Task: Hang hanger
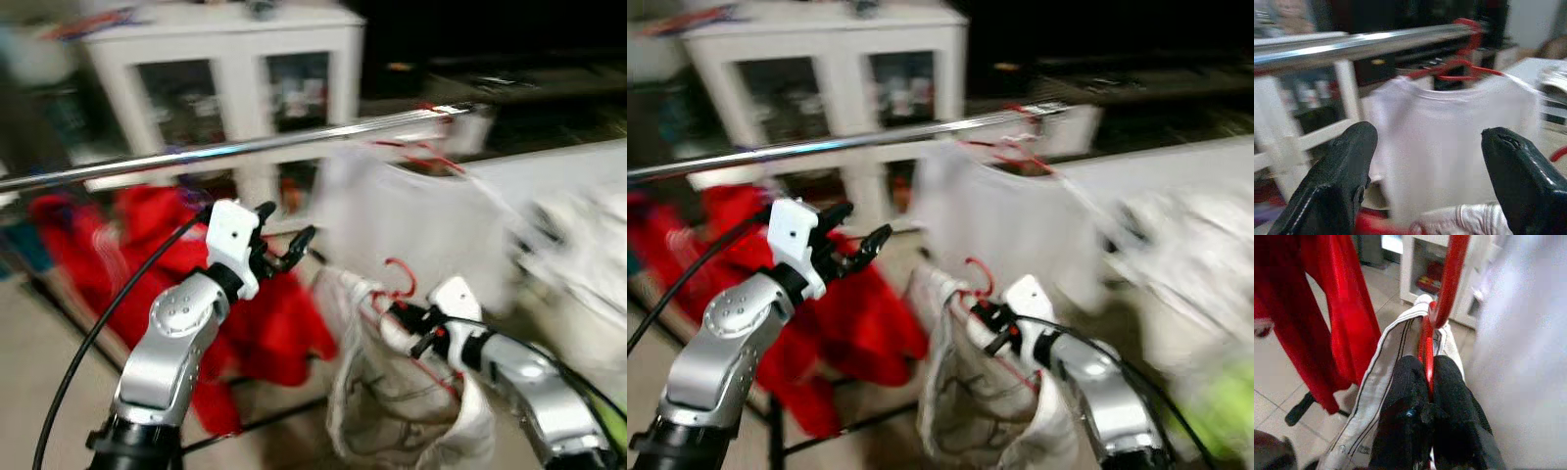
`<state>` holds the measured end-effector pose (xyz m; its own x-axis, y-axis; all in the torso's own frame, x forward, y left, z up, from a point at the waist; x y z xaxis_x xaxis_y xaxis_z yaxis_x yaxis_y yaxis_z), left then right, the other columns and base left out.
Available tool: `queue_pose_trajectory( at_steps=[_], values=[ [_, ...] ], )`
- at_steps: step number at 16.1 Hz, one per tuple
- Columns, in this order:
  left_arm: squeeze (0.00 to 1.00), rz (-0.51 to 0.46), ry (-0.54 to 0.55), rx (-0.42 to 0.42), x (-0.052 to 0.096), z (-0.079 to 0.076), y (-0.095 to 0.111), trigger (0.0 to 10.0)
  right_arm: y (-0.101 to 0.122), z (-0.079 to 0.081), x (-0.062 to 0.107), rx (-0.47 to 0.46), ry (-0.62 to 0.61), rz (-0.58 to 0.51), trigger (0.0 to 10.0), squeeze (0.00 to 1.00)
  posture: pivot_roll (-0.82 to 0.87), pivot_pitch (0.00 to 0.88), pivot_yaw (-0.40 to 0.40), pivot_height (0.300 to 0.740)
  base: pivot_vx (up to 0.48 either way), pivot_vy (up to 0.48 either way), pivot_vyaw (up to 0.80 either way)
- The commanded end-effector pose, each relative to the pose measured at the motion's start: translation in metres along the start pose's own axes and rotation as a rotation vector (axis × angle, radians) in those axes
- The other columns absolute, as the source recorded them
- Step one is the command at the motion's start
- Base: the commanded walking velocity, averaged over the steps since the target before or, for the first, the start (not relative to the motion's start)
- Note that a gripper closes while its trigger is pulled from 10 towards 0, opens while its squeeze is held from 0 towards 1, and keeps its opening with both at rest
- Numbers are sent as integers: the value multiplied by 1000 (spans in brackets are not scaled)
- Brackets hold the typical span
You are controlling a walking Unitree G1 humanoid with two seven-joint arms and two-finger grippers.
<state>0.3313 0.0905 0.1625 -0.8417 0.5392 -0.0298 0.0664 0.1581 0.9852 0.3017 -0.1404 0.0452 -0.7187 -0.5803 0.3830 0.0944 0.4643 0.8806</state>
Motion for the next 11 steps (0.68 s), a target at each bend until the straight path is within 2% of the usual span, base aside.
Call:
queue_pose_trajectory(
  at_steps=[1, 3, 5, 8, 11],
  values=[
    [0, 10, 26, 9, 5, 6, 0, 10000, 38, -14, -6, 54, -56, -109, 10000, 0, -61, 0, 29, 740, 0, 0, 0],
    [0, 16, 5, -4, 7, 2, 2, 10000, 51, -26, -7, 62, -108, -134, 10000, 0, -60, 0, 29, 740, 0, 0, 0],
    [0, 11, -62, 6, 10, -9, 8, 10000, 73, -52, -6, 65, -216, -172, 10000, 0, -57, 0, 26, 740, 0, 0, 0],
    [0, 68, -113, 9, 15, -18, 0, 10000, 92, -72, -6, 38, -285, -214, 10000, 0, -51, 0, 18, 740, 0, 0, 0],
    [0, 113, -70, -9, 13, -11, -8, 10000, 110, -90, -18, 28, -319, -221, 10000, 0, -58, 0, 23, 740, 0, 0, 0]
  ],
)
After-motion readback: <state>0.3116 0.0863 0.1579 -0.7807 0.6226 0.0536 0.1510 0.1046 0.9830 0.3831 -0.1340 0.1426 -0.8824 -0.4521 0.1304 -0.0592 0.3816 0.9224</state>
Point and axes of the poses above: a point about 5 cm out from each wrist's last joint towards the gripper, its own x axis pointing back from the gripper into the wrist, its own y axis along the axis of the wrist's last joint, z = x × y, the point moved 6 cm from there along -x, pointing out of the wrist towards the gripper, and after that the axes turned 14 degrees about x, right-handed, at the moved point
